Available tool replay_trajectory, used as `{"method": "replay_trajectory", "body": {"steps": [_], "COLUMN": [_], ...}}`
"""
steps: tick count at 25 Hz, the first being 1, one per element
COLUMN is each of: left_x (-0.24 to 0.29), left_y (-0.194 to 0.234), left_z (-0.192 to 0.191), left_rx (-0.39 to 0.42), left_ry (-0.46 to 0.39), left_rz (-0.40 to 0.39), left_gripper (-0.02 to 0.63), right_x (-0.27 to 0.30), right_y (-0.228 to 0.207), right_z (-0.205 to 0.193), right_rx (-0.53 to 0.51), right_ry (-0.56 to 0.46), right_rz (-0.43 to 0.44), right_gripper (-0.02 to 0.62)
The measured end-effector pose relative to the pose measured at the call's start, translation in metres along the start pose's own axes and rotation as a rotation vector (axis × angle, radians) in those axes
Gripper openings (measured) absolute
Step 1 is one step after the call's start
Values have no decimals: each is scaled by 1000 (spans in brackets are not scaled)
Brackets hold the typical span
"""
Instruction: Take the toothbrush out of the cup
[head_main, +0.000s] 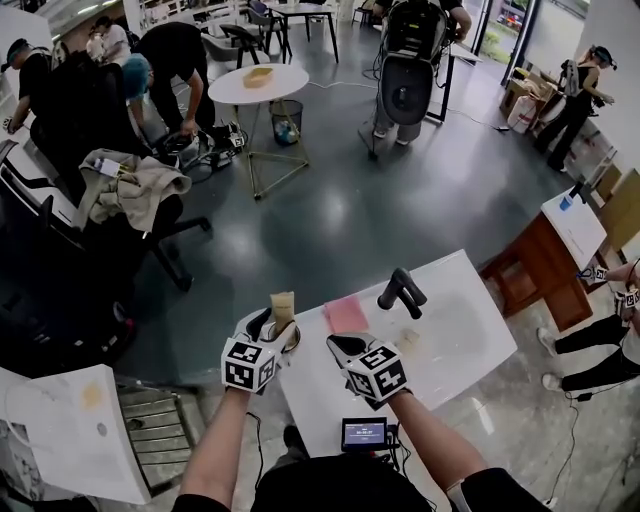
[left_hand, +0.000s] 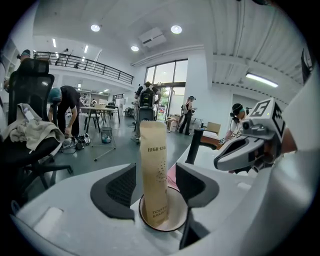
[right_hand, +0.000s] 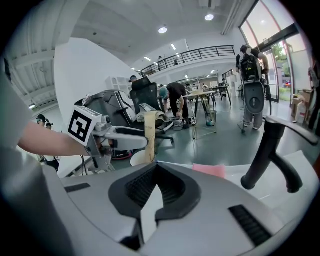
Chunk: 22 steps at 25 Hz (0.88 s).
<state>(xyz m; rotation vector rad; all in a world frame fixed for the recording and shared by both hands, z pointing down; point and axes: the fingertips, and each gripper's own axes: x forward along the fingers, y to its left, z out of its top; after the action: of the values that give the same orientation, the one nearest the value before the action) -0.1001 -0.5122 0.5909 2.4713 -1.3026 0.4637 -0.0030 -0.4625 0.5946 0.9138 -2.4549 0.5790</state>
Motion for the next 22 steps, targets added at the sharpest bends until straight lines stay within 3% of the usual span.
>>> {"method": "replay_trajectory", "body": {"steps": [7, 13, 15, 22], "left_x": [18, 19, 16, -1], "left_y": [3, 4, 4, -2], "left_z": [-19, -19, -17, 3], "left_rx": [24, 41, 64, 65], "left_ry": [61, 50, 41, -29], "left_rz": [2, 17, 33, 43], "left_gripper": [235, 152, 81, 51], "right_x": [7, 6, 4, -2], "right_y": [-10, -14, -15, -10], "right_z": [-4, -7, -7, -2], "right_rx": [15, 20, 19, 8], "right_ry": [17, 25, 23, 7], "right_rz": [-5, -8, -8, -6], "right_gripper": [8, 9, 8, 8]}}
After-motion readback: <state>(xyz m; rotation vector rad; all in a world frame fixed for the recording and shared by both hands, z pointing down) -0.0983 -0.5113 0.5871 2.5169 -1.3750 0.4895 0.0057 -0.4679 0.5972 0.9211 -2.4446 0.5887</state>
